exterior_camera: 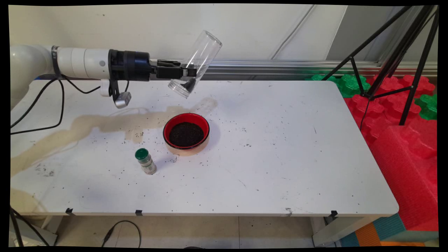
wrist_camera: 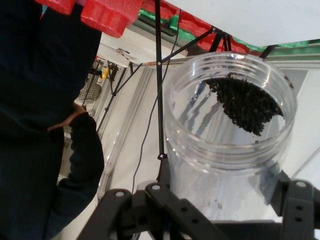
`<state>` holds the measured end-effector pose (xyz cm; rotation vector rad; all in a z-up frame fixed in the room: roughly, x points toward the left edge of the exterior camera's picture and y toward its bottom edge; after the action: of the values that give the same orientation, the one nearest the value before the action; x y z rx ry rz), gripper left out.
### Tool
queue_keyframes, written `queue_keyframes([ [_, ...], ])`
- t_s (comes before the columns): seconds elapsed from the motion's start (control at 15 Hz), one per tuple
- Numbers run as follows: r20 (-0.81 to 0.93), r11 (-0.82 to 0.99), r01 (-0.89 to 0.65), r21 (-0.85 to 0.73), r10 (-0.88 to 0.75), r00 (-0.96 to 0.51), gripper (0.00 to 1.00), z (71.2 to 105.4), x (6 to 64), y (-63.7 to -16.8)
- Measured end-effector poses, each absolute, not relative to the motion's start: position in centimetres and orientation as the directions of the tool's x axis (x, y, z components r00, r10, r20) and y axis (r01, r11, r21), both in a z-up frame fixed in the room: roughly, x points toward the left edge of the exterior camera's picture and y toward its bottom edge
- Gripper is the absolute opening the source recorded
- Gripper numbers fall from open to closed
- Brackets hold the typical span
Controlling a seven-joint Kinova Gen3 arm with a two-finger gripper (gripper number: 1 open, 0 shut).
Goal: Pour the black seasoning powder in the red bowl
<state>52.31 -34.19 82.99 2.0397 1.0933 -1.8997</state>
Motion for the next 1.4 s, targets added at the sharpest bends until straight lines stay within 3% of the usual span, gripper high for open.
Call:
queue_keyframes([
  [0.53,-0.907,-0.717,0.593,-0.367,0.416,-0.057,0.0,82.4,52.6,-33.4],
  [1.4,-0.738,-0.504,0.618,-0.603,0.646,-0.194,0.0,82.2,53.1,-33.0],
])
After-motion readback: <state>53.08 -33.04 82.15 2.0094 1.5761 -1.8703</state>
